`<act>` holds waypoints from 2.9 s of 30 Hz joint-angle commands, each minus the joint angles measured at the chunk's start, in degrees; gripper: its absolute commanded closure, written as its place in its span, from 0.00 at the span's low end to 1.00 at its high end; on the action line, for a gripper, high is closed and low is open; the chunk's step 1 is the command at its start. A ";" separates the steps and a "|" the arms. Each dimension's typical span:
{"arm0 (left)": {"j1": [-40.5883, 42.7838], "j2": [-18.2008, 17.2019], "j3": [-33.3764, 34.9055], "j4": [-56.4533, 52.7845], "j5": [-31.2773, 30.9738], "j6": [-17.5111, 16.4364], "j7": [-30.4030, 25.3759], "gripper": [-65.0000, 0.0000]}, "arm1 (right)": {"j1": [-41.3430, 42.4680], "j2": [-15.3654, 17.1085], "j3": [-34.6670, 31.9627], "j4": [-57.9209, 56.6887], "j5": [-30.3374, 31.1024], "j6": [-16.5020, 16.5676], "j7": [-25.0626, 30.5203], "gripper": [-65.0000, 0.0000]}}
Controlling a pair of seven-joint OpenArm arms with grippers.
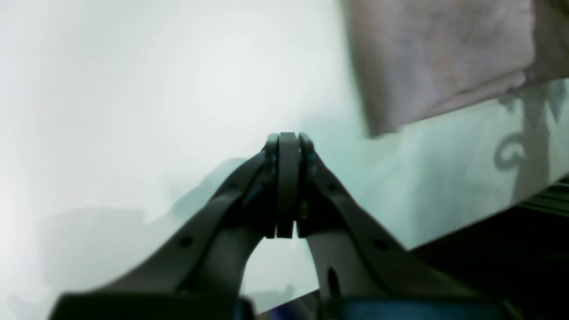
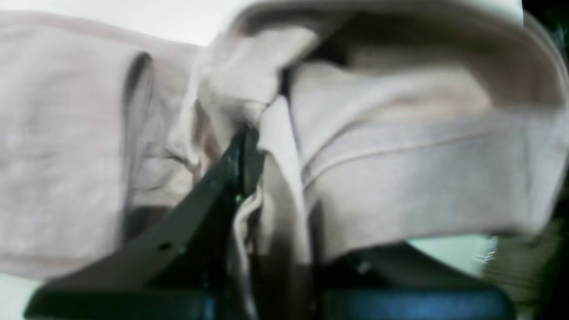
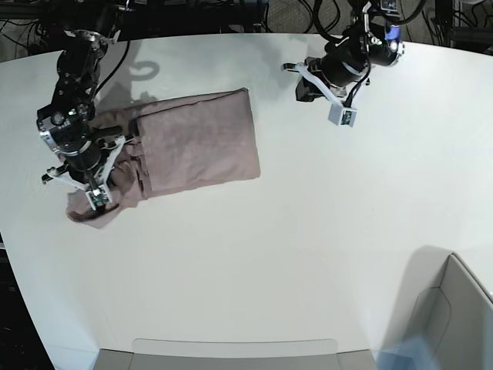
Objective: Fold the T-shirt properly
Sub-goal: 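Grasp the strip end near the right gripper and fold it over the other half, then press the folded bundle flat with the left gripper and slide it aside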
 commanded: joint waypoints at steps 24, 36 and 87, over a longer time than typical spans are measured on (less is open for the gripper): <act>0.76 -0.94 -0.21 0.86 -0.55 -0.16 -0.68 1.00 | 0.51 -5.72 -36.49 -8.47 -13.16 -15.42 1.46 0.87; 0.67 -0.94 -0.21 0.77 -0.55 -0.16 -0.68 1.00 | -2.22 -6.86 -40.54 -3.81 -1.38 -14.98 7.26 0.39; -22.62 -0.51 10.34 -12.68 14.39 6.26 -5.43 1.00 | -13.12 17.66 -32.54 1.73 17.69 -8.47 6.30 1.00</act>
